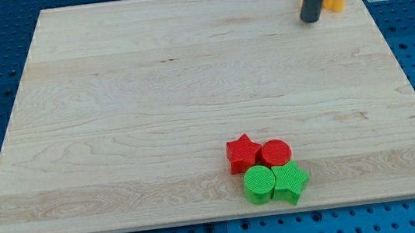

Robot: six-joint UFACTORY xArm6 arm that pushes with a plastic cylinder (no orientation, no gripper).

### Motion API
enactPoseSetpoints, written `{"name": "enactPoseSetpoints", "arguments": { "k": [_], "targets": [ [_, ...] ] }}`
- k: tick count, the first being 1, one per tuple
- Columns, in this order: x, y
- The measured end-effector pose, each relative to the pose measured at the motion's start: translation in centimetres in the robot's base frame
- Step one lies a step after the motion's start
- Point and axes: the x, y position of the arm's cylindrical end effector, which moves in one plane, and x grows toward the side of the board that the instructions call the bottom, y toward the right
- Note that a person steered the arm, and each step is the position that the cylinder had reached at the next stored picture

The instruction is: Move a group of blocks left a bit

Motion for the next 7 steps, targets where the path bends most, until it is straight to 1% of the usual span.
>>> {"name": "enactPoseSetpoints", "arguments": {
  "k": [1,2,3,4,6,7],
  "targets": [
    [0.6,-2.9],
    [0.8,-2.9],
    [4.8,-3.1],
    [12.0,-2.1],
    [25.9,3.2],
    [30.7,2.9]
  ]
}}
